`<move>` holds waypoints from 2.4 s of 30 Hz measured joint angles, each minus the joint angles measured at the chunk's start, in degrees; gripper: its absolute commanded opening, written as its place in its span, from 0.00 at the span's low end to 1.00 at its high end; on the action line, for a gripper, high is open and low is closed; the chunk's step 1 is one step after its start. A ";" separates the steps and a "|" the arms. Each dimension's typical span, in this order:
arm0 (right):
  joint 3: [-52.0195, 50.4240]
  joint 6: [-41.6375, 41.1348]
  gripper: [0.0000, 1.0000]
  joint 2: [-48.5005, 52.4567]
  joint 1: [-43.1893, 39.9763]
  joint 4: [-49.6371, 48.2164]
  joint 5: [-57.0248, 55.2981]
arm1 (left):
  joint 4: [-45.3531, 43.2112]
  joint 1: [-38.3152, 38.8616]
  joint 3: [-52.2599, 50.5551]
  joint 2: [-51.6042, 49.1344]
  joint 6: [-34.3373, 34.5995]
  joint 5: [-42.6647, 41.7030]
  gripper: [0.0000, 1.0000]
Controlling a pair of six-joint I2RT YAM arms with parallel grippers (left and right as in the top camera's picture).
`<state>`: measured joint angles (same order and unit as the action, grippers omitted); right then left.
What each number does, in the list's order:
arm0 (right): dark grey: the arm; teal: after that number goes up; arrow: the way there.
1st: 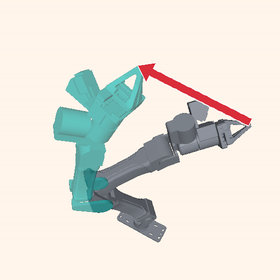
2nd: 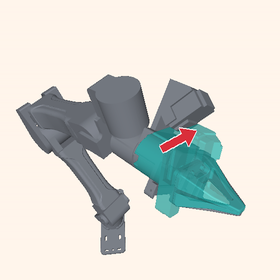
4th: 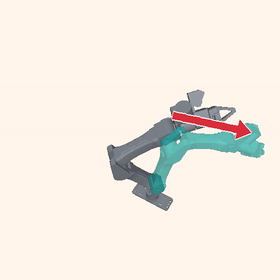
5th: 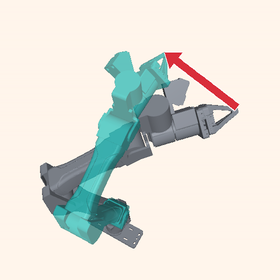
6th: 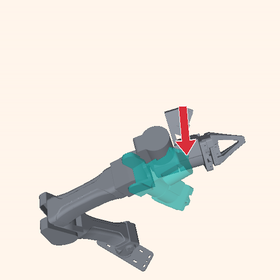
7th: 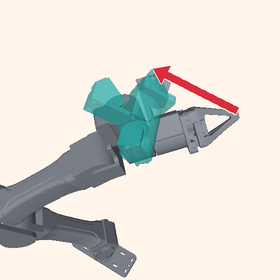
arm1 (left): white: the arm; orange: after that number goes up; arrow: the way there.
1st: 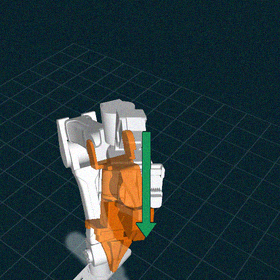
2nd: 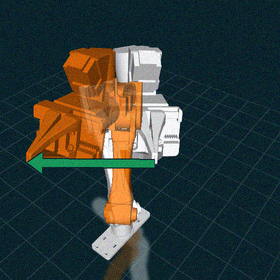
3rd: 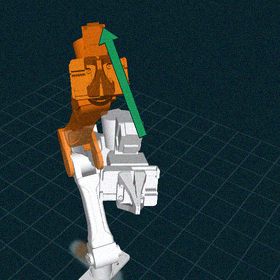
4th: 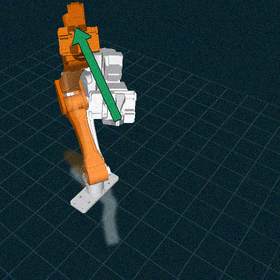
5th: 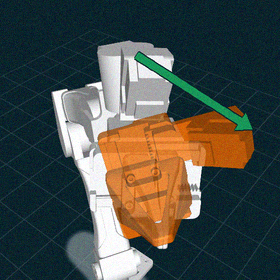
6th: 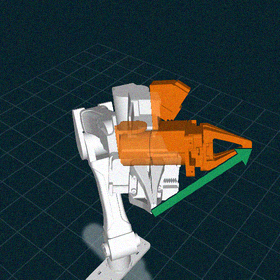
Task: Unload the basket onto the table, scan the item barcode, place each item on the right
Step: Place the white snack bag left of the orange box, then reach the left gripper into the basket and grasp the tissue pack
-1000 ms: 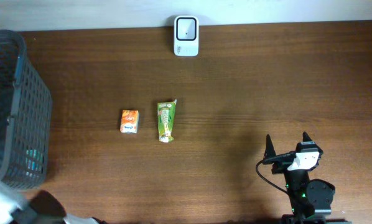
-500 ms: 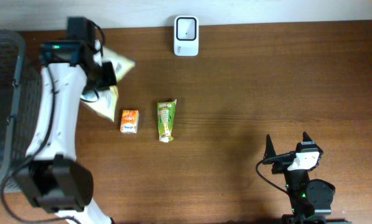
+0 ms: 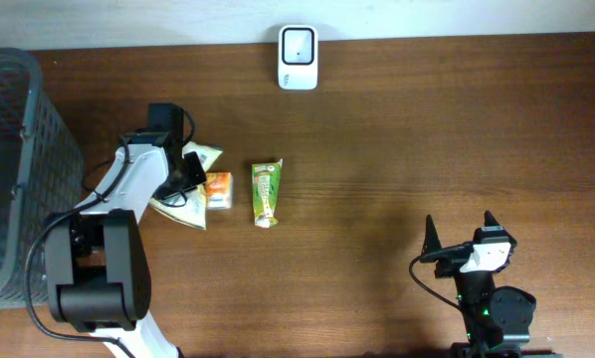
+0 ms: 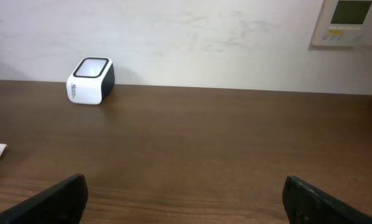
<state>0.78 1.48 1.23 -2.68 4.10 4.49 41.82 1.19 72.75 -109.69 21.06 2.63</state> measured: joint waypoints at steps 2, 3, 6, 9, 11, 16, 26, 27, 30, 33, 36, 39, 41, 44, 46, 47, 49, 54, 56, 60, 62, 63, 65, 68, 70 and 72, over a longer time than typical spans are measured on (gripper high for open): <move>0.00 0.02 0.99 0.00 0.00 0.00 -0.02 | -0.81 1.11 -0.26 0.09 0.00 -3.89 0.33; 0.00 0.02 0.99 0.00 0.00 0.00 -0.02 | -0.92 2.29 -0.28 0.09 0.00 -6.27 0.72; 0.00 -0.02 0.99 0.00 0.00 0.00 0.00 | -0.98 3.72 -0.35 0.09 0.22 -10.12 0.99; 0.00 0.02 0.99 0.00 0.00 0.02 0.00 | 4.11 3.61 2.32 0.09 0.46 -12.17 0.99; 0.00 -0.04 0.99 -0.02 0.00 0.00 -0.02 | 9.33 2.60 9.51 0.33 0.24 -11.85 0.99; 0.02 -0.02 0.99 -0.04 0.02 0.00 -0.02 | 30.36 -1.27 48.09 5.25 -0.72 1.05 0.99; 0.00 -0.02 0.99 -0.04 0.02 0.00 0.00 | 42.66 -32.15 59.84 13.20 -1.09 12.81 0.96; 0.00 -0.02 0.99 -0.07 0.02 0.00 -0.02 | 42.56 -35.06 58.27 12.61 -1.09 11.06 0.96; 0.00 0.00 0.99 -0.07 0.02 0.00 -0.02 | 41.90 -44.87 49.81 11.65 -1.22 5.70 0.97; 0.00 0.02 0.99 -0.04 0.02 0.02 -0.02 | 38.07 -49.09 39.67 11.50 -2.64 3.34 0.97; 0.00 0.00 0.99 -0.04 0.02 0.00 -0.02 | 31.50 -50.25 29.77 10.86 -6.32 1.31 0.97; 0.00 0.00 0.99 -0.04 0.02 0.02 0.00 | 26.53 -50.25 23.04 8.83 -11.47 0.24 0.91; 0.00 -0.02 0.99 -0.04 0.02 0.00 -0.02 | 24.65 -50.25 20.33 7.08 -15.82 -0.52 0.92; 0.00 -0.02 0.99 -0.04 0.02 0.00 -0.02 | 23.82 -50.25 18.01 3.74 -21.07 -1.18 0.91; 0.02 0.00 0.99 -0.04 0.02 0.00 -0.02 | 23.63 -50.25 17.33 1.29 -23.85 -2.01 0.89; 0.00 0.00 0.99 -0.04 0.02 0.00 0.00 | 23.61 -50.25 16.87 0.44 -25.57 -2.64 0.89; 0.00 0.00 0.99 -0.04 0.02 0.00 -0.02 | 23.61 -50.25 16.02 0.02 -29.55 -3.74 0.91; 0.02 -0.02 0.98 -0.04 0.02 0.00 -0.02 | 23.41 -50.25 15.47 -4.52 -35.23 -6.64 0.90; 0.00 0.00 0.99 -0.04 0.02 0.00 -0.02 | 23.43 -50.40 15.45 -5.64 -37.13 -7.74 0.85; 0.00 -0.02 0.99 -0.04 0.02 0.00 -0.02 | 23.23 -50.38 15.08 -6.10 -39.21 -8.11 0.22; 0.00 0.02 0.99 -0.04 0.02 0.00 -0.02 | 22.93 -50.38 15.08 -6.10 -39.74 -6.25 0.02; 0.00 0.02 0.99 -0.04 0.02 0.02 -0.02 | 22.80 -50.38 15.08 -6.10 -39.76 -5.35 0.00; 0.00 0.00 0.99 -0.04 0.02 0.00 0.00 | 22.58 -50.40 15.08 -6.10 -39.98 -4.46 0.00; 0.02 -0.02 0.99 -0.04 0.02 0.00 -0.02 | 22.53 -50.38 15.08 -6.10 -39.98 -3.45 0.00; 0.00 0.00 0.99 -0.04 0.02 0.00 -0.02 | 23.30 -50.38 15.47 -6.14 -39.95 -2.60 0.00; 0.00 0.00 0.99 -0.07 0.02 0.02 -0.02 | 27.45 -50.29 19.56 -6.71 -39.82 -1.95 0.00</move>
<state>0.78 1.48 1.17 -2.66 4.12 4.47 69.28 -49.10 92.31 -116.40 -18.76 0.69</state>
